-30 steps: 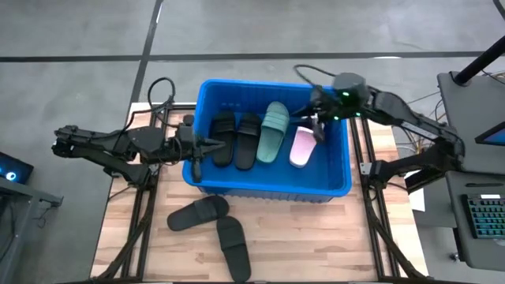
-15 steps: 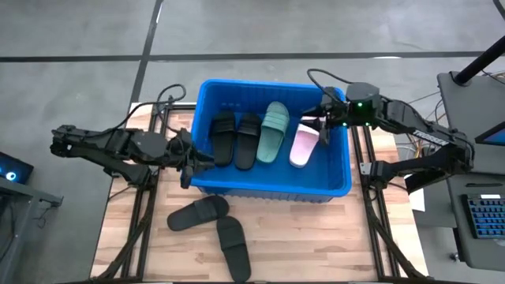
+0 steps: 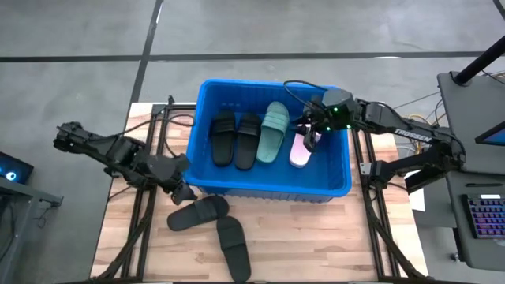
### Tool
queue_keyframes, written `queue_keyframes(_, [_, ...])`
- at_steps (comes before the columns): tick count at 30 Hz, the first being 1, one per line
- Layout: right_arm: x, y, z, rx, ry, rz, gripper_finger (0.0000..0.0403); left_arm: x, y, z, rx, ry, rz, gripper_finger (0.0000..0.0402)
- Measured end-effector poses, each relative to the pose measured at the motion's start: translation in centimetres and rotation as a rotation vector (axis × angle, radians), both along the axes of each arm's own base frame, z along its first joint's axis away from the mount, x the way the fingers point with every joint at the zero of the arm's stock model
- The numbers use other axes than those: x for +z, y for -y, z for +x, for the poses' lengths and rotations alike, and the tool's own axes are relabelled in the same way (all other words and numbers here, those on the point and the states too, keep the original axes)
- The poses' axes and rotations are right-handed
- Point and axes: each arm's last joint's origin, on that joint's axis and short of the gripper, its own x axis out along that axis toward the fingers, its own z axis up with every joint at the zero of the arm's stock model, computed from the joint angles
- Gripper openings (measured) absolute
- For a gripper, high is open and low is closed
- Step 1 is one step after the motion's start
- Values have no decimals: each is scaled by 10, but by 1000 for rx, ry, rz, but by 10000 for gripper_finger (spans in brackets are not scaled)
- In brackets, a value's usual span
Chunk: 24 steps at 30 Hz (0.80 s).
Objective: Pick and place slides into bin
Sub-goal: Put the top black slide into the blue bin
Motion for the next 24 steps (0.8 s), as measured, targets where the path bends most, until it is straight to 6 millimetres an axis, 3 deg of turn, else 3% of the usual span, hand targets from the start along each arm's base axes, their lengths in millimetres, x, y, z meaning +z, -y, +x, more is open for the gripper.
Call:
queue_keyframes(9, [16,-3,-10,-22,104,-45,109,-31,31,-12,265,-397,-23,161])
queue_keyframes(15, [22,-2,-15,-52,118,-121,102,-54,52,1,441,-338,16,161])
queue_keyframes(24, [21,-2,-15,-53,110,-131,92,-117,75,10,617,-361,-93,161])
